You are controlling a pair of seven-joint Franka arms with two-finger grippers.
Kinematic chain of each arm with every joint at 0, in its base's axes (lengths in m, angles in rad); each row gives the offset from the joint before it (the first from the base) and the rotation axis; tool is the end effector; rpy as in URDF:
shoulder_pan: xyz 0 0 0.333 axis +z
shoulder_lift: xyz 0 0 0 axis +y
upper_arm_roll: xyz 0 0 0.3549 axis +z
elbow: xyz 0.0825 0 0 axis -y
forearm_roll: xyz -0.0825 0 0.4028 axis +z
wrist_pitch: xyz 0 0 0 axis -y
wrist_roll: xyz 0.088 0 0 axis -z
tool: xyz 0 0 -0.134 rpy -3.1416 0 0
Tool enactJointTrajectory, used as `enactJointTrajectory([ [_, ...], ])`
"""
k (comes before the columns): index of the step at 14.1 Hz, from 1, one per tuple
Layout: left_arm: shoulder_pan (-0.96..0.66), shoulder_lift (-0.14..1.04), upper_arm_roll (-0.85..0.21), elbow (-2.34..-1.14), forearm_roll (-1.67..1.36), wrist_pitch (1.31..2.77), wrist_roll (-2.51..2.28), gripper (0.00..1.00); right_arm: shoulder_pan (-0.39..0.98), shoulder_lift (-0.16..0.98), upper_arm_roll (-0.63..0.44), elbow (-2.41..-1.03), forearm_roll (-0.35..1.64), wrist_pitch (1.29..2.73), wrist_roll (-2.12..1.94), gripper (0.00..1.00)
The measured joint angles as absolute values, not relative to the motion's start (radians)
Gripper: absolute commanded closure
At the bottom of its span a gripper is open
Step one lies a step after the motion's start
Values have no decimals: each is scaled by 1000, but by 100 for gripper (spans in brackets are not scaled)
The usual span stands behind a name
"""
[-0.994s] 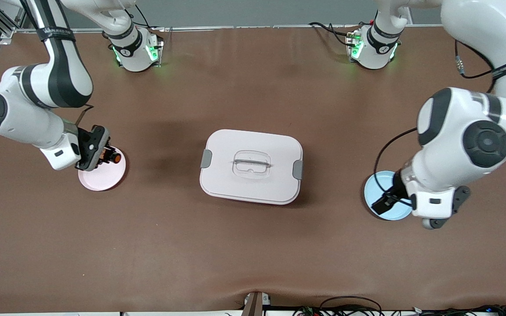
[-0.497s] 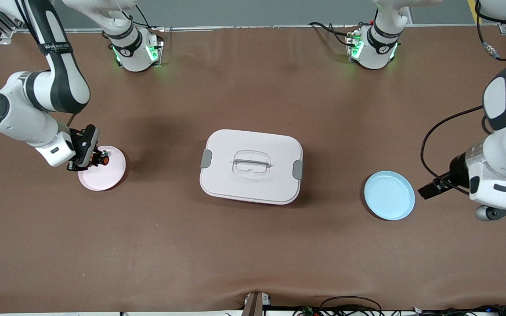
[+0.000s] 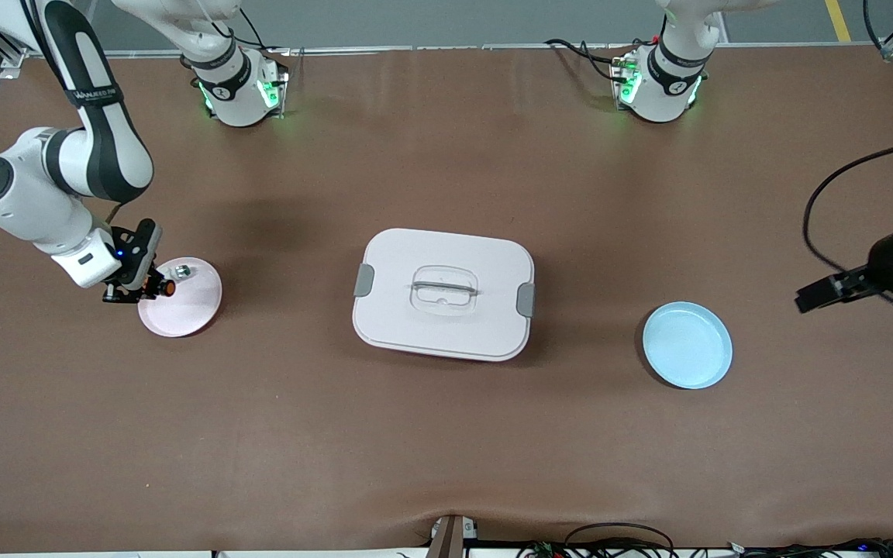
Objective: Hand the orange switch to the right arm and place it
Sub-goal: 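Lower the switch with the right gripper onto the pink plate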
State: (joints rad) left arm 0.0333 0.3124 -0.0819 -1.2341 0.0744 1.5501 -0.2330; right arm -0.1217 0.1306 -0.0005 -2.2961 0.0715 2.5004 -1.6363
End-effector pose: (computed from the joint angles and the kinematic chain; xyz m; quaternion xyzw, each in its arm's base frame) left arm 0.6765 -0.0133 0.6046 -0.9952 -0.0949 -0.0057 0.0241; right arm 0.5480 -0.0666 0.2969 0.7450 0.6656 0.0407 0.0141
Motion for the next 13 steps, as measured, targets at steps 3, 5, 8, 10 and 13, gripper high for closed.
enactJointTrajectory([
  [3, 32, 201, -76, -1317, 74, 1544, -182, 0, -122, 172, 0, -2301, 54, 2552, -1639, 100],
  [5, 23, 131, -74, -1376, 74, 1543, -169, 0, -122, 206, 1, -2303, 53, 2590, -1639, 100],
  [8, -38, 51, -23, -1458, 74, 1544, -162, 0, -124, 258, 0, -2304, 53, 2646, -1639, 100],
  [10, -60, 6, -1, -1509, 73, 1550, -145, 0, -124, 291, 1, -2304, 53, 2666, -1639, 100],
  [13, -61, -42, 3, -1559, 71, 1553, -129, 0, -124, 331, 1, -2304, 53, 2701, -1639, 100],
])
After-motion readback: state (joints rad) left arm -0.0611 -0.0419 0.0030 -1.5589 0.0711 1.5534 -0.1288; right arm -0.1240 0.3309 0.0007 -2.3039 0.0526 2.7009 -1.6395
